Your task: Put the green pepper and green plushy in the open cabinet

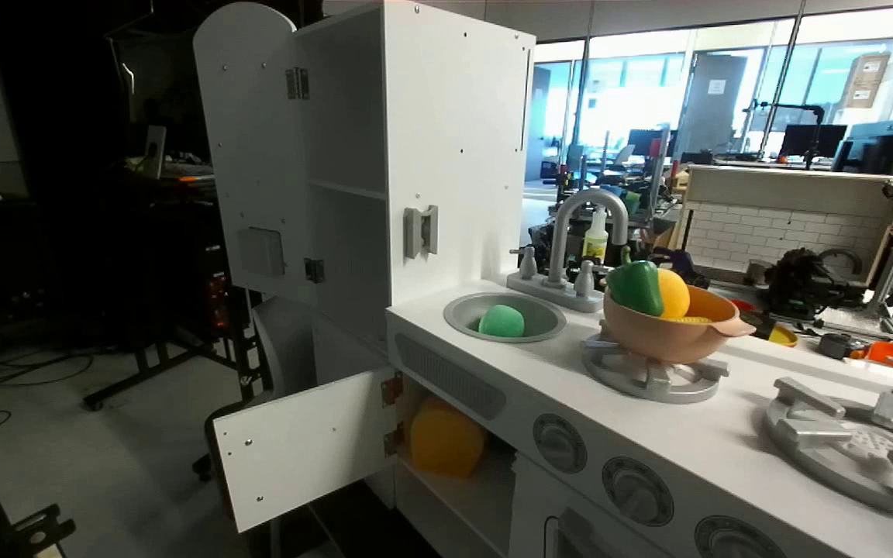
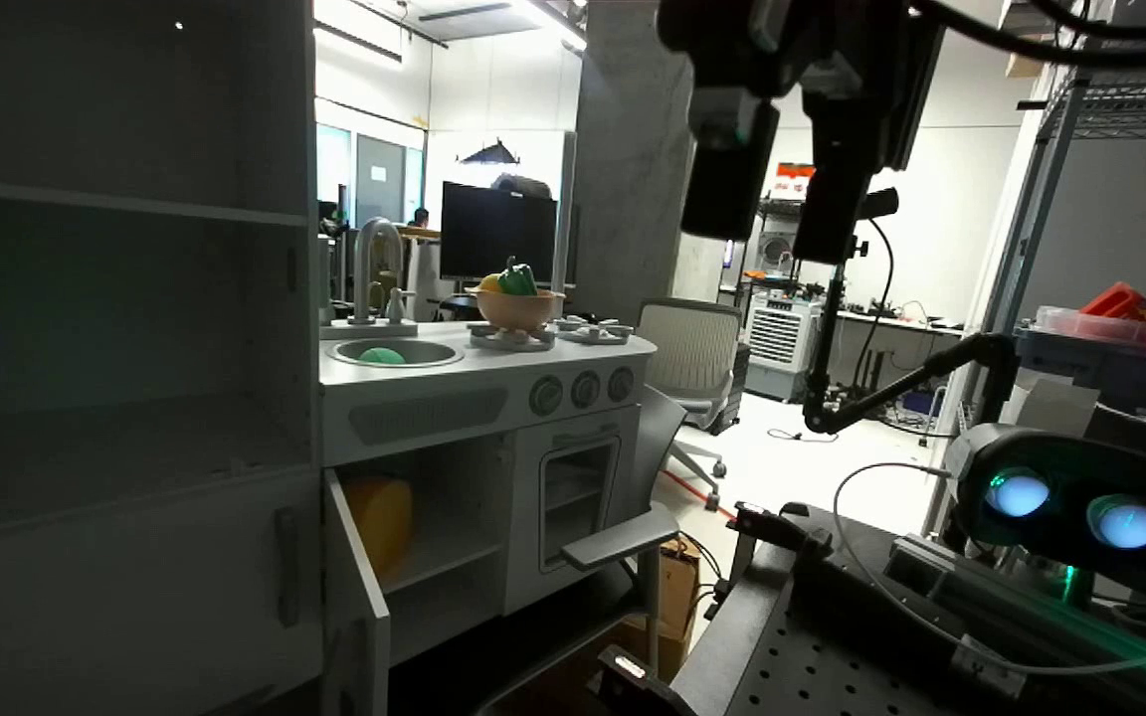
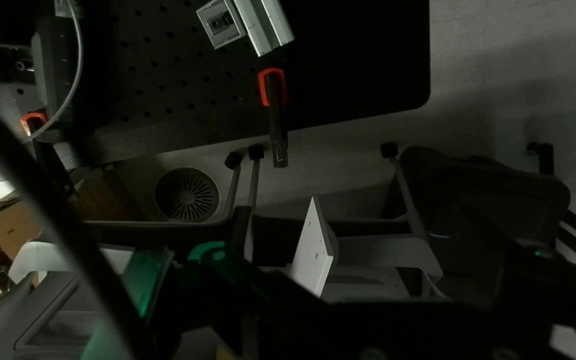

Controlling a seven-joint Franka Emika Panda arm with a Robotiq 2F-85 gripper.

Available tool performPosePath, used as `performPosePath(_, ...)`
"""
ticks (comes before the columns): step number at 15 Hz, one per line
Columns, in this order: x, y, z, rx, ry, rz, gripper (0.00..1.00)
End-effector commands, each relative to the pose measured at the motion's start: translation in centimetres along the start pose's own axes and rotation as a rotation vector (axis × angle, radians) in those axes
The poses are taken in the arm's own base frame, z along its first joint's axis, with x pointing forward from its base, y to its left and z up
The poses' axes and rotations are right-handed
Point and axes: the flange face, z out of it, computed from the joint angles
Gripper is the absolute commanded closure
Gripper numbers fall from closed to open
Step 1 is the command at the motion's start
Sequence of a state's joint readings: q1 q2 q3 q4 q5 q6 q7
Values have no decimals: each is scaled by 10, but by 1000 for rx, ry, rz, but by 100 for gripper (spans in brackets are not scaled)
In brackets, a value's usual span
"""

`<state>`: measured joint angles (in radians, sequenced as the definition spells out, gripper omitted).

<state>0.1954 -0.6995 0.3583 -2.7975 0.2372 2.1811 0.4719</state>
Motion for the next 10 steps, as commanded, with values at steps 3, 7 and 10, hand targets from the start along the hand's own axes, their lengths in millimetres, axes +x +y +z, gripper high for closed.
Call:
performPosePath(3,30,37,-18,-42,27,19,0)
performPosePath(7,90,107,-42,-85,66,70,0)
performPosePath(10,145,164,-64,-124,97,111,0)
